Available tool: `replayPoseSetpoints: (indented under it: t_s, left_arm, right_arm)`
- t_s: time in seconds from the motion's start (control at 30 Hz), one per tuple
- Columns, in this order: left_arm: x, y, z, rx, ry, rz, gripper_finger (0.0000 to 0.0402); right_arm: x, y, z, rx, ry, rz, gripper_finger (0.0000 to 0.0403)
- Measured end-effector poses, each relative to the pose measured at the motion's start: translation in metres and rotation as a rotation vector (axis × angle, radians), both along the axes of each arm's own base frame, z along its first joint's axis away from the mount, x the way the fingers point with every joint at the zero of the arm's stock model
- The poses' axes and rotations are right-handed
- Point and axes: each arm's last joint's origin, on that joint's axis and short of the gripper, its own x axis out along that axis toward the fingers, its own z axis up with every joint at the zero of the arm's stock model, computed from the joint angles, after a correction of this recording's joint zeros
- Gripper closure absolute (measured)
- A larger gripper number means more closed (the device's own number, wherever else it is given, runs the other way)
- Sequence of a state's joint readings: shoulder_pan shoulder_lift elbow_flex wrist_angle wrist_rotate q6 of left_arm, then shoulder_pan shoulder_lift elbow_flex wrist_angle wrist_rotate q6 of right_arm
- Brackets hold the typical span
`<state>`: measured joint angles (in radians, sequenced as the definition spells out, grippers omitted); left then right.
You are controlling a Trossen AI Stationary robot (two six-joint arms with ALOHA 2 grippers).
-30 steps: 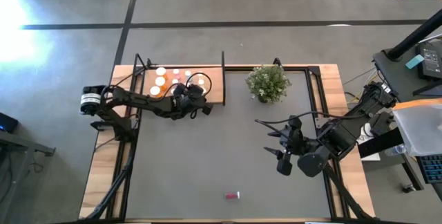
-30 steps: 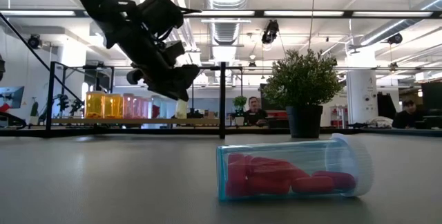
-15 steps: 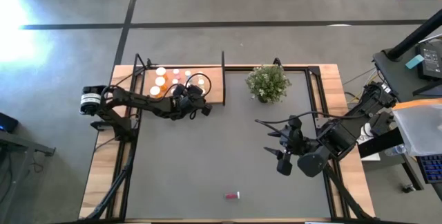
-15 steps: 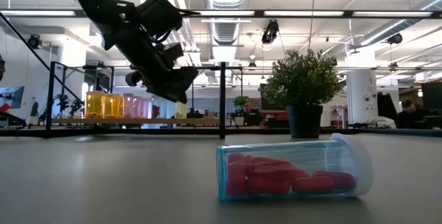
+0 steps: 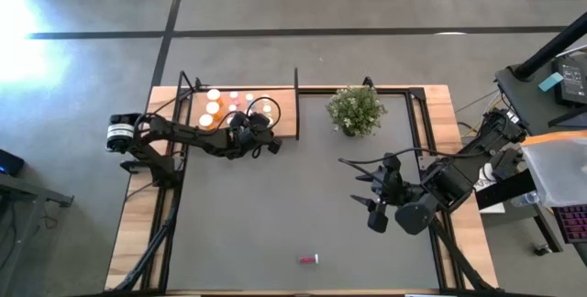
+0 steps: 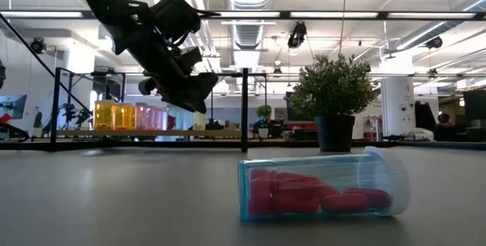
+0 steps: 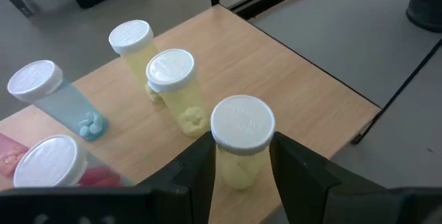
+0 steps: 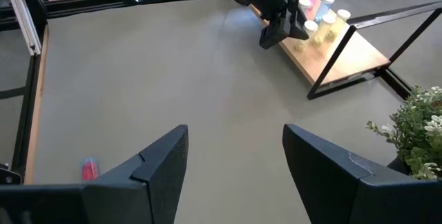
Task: Pick and place medicine bottles onto shelf by color
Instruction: Put the small yellow pill bottle on the shelf aligned with the other small yellow pill bottles
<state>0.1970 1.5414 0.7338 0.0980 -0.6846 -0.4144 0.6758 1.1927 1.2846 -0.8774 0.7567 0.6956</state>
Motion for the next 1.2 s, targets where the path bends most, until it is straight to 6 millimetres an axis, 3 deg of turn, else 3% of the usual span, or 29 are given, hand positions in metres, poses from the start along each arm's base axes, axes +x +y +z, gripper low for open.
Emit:
replayPoseSetpoints:
  t_s: [0.9, 1.2]
  left_arm:
    - [-0.0034, 0.0009, -0.0043, -0.017, -0.031, 0.030, 0.0281]
    - [-0.0033, 0.0014, -0.0040, -0.014, -0.030, 0.026, 0.0247]
  right_arm:
    - [0.0000, 0.0000, 0.0000, 0.000, 0.000, 0.000, 0.0177]
    - [0.0000, 0.0000, 0.0000, 0.000, 0.000, 0.000, 0.0177]
